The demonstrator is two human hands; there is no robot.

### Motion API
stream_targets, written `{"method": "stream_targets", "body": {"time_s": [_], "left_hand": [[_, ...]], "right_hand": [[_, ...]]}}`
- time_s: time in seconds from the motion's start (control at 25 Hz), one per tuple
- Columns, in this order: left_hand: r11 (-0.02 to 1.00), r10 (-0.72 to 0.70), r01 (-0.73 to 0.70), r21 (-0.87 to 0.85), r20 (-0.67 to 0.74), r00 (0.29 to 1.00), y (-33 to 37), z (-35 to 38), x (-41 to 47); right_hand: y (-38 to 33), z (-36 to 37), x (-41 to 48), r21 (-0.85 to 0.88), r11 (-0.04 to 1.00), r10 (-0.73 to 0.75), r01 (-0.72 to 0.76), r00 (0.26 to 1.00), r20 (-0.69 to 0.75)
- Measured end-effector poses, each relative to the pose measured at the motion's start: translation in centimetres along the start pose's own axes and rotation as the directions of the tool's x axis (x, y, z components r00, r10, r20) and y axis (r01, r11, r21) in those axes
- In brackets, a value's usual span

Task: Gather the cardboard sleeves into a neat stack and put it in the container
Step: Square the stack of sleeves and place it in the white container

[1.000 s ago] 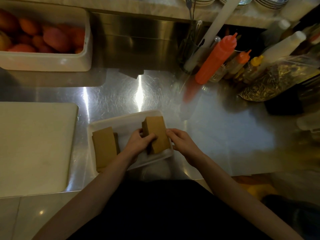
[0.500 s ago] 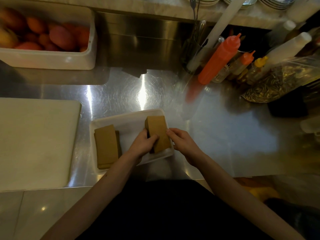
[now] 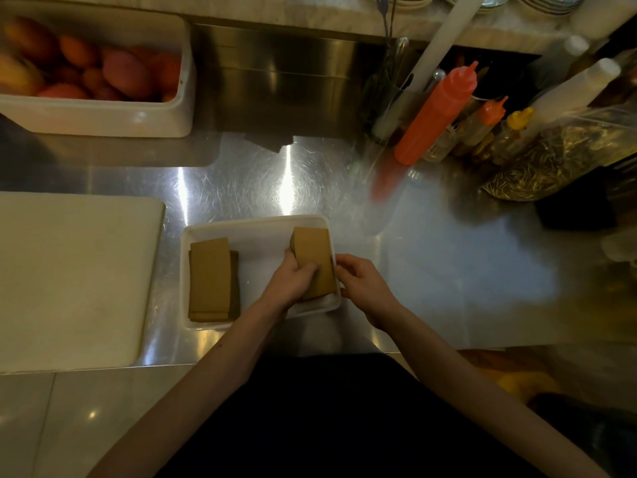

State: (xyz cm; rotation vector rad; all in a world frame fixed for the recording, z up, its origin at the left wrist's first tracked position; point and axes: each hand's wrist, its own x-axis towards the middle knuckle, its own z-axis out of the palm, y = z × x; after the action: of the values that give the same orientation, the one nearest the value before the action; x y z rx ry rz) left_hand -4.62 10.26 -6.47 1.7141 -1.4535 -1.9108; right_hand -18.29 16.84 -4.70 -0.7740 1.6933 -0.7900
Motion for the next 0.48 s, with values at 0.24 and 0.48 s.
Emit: {"method": "stream_targets", "body": {"time_s": [0.24, 0.48], "left_hand": [[1.000, 0.012, -0.012, -0.003, -0.024, 1.000, -0.16, -0.32, -0.03], [0.998, -0.007, 0.004, -0.063, -0.043, 0.999, 0.33, 0.09, -0.27]], "right_hand": [[0.76, 0.12, 0.20, 0.024, 1.000, -0.014, 0.014, 1.000, -0.028], [0.77, 0.12, 0.20, 0.024, 0.999, -0.021, 0.022, 0.999, -0.041]]}}
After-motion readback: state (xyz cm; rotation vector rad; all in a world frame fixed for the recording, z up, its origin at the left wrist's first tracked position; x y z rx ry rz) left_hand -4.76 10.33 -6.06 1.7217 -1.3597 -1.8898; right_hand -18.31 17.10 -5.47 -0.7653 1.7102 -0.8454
